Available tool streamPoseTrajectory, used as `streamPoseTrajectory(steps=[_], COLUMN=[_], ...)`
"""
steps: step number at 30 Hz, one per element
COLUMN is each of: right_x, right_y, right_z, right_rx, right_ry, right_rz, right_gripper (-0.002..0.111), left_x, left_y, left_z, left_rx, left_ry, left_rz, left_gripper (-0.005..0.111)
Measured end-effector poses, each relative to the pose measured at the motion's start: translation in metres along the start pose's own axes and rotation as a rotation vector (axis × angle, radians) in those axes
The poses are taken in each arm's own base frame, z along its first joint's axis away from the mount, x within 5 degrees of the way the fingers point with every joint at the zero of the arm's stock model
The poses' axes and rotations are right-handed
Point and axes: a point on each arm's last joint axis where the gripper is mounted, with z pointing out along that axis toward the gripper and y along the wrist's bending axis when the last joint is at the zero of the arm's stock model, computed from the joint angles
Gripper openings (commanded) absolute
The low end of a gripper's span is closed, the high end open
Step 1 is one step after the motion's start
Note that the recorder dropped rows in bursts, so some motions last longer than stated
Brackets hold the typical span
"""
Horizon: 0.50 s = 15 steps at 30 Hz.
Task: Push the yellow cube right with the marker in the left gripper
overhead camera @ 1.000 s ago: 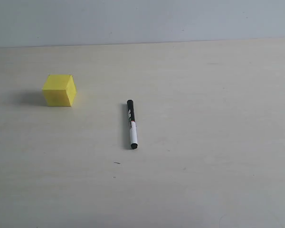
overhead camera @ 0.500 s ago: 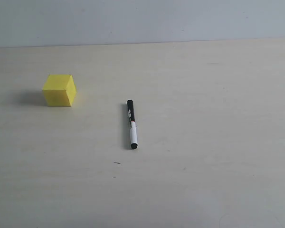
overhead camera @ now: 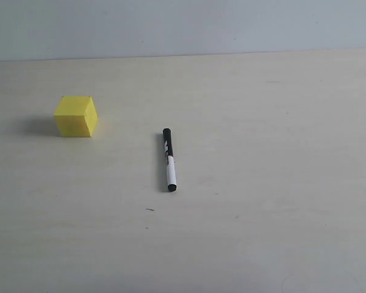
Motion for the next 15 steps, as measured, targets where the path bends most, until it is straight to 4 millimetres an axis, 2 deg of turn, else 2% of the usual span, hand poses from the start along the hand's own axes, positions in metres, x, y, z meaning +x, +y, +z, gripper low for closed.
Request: streamPoseTrajectory(steps=[2,5,8,10,11,13,15], right_x=[0.000,0.000,0.000,0.000,0.000,0.000,0.000], right_y=[0.000,0.000,0.000,0.000,0.000,0.000,0.000], right_z=[0.000,0.000,0.000,0.000,0.000,0.000,0.000], right_rx=[0.000,0.000,0.000,0.000,0.000,0.000,0.000], right_ry=[0.000,0.000,0.000,0.000,0.000,0.000,0.000], right_rz=[0.000,0.000,0.000,0.000,0.000,0.000,0.000], right_gripper=[0.000,0.000,0.000,0.000,0.000,0.000,0.000], left_x=[-0.008,-0.002,0.026,0.042,0.056,0.079,0.105], left_y=[-0.017,-0.021,0.003,0.016,0.027,0.042,0.049], left_z=[0.030,0.079,0.119,0.135,0.142,0.148,0.151], left_rx=[-0.074,-0.227,-0.434,-0.522,-0.582,-0.624,-0.608], left_ry=[0.092,0.333,0.744,0.969,1.134,1.364,1.544], left_rz=[0.116,0.333,0.481,0.502,0.491,0.474,0.461], left_gripper=[0.000,0.000,0.000,0.000,0.000,0.000,0.000])
